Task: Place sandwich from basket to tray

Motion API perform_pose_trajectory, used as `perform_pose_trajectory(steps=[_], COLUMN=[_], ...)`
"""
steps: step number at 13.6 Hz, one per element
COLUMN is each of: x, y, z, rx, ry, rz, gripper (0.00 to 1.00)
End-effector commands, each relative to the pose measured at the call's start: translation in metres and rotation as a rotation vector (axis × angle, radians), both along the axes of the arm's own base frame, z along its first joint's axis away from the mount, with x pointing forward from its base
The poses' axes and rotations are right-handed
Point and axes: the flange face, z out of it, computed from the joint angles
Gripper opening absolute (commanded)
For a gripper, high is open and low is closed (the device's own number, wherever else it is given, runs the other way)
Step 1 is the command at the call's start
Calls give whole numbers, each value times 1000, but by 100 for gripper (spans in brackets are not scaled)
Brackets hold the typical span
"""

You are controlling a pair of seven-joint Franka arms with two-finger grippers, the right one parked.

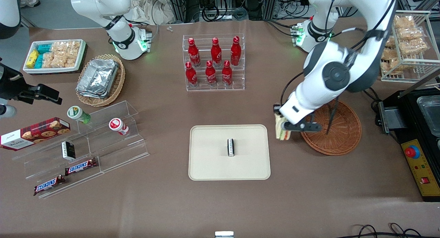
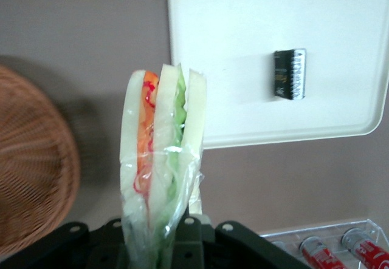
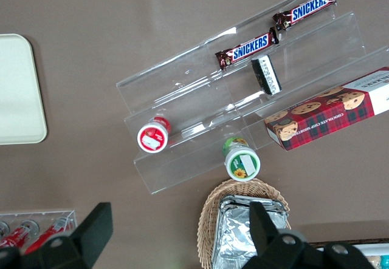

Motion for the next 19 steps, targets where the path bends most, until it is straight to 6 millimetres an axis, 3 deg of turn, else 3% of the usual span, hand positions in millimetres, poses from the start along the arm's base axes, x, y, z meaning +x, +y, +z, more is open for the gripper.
perform_pose_trajectory(steps=[1,3,6,10,12,14,15,19], x=[14,22,27,31,34,35,34,32], y=[-31,-57,-77,-85,-88,-89,-88,-87], z=[-47,-71,-116,-169,-177,-189,-190,-187], rx=[46,56,108,164,135,124,132,142], ry=[-26,-57,-62,-78,-116,-144,-152,-148], rz=[26,44,29,24,34,17,8,9], gripper=[0,0,0,0,2,87,100,100])
